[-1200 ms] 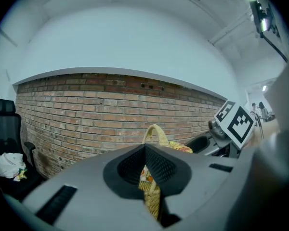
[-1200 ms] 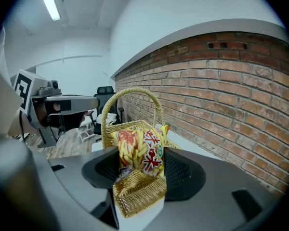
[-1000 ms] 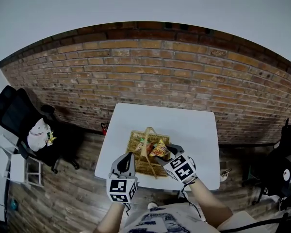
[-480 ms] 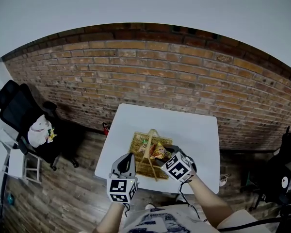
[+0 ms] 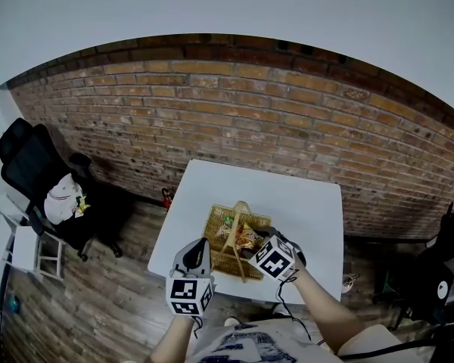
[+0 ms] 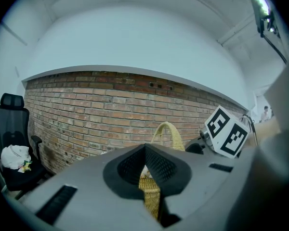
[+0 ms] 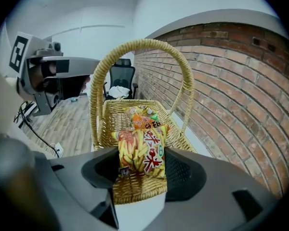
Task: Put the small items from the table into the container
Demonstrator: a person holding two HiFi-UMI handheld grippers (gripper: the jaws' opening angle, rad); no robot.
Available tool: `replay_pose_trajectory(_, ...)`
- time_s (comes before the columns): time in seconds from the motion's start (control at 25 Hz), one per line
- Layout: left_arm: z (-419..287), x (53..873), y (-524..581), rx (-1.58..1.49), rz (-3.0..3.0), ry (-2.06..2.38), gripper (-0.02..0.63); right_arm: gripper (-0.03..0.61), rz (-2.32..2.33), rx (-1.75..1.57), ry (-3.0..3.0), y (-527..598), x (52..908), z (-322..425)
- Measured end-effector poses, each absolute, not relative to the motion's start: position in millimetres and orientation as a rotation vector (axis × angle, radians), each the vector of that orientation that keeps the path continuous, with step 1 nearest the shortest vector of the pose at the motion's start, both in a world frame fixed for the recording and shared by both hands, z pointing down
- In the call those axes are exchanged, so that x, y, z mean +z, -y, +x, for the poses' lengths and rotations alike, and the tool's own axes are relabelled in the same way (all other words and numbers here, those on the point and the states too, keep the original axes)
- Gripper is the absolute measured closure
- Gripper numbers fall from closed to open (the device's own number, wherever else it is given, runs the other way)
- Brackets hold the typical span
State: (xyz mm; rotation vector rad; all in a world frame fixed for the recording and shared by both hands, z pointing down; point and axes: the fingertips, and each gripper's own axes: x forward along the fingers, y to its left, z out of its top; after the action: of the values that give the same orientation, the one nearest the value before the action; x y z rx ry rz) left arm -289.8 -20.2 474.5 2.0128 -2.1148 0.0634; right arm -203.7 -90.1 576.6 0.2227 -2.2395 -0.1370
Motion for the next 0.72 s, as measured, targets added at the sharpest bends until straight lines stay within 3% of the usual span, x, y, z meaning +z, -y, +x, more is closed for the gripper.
replay_pose_trajectory(0.72, -284.9, 480.7, 19.7, 0.051, 1.997, 2.097, 0.565, 0.311, 0.168, -0.112, 2.267, 88.9, 579.4, -207.5)
